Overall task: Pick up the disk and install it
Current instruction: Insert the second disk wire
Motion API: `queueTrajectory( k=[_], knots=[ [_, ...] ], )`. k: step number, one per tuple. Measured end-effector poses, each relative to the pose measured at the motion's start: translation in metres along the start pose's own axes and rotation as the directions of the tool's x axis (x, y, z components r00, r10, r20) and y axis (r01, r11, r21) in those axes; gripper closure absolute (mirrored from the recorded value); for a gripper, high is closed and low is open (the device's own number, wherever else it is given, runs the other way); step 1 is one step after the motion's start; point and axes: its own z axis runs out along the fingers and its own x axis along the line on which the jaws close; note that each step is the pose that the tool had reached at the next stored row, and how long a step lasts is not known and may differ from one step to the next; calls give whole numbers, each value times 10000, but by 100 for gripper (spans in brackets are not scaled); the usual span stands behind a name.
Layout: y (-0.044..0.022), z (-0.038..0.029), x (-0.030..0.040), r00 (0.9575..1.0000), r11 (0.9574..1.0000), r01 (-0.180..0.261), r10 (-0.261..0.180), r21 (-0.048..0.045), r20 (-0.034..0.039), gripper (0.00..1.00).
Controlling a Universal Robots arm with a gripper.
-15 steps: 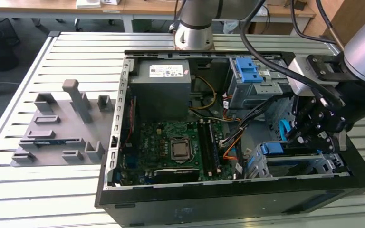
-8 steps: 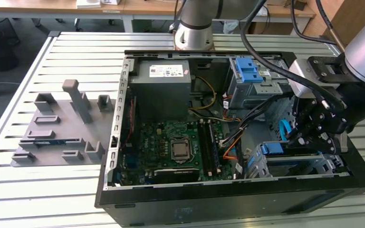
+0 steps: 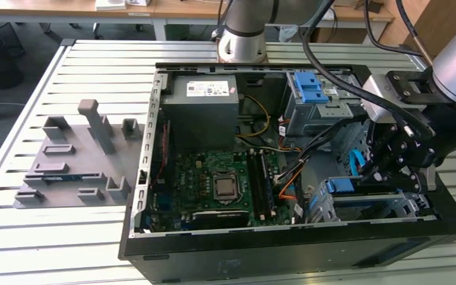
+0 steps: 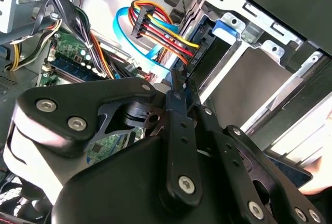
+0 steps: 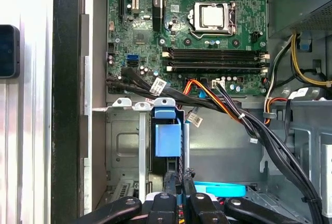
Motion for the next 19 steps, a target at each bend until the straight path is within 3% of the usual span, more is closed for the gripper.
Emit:
queueTrajectory(
  k=[12,19],
  knots=[
    [-9,22,1,10000,10000,2,-2,-1,65,83],
    [-10,49,3,10000,10000,2,-2,-2,66,83]
  ],
)
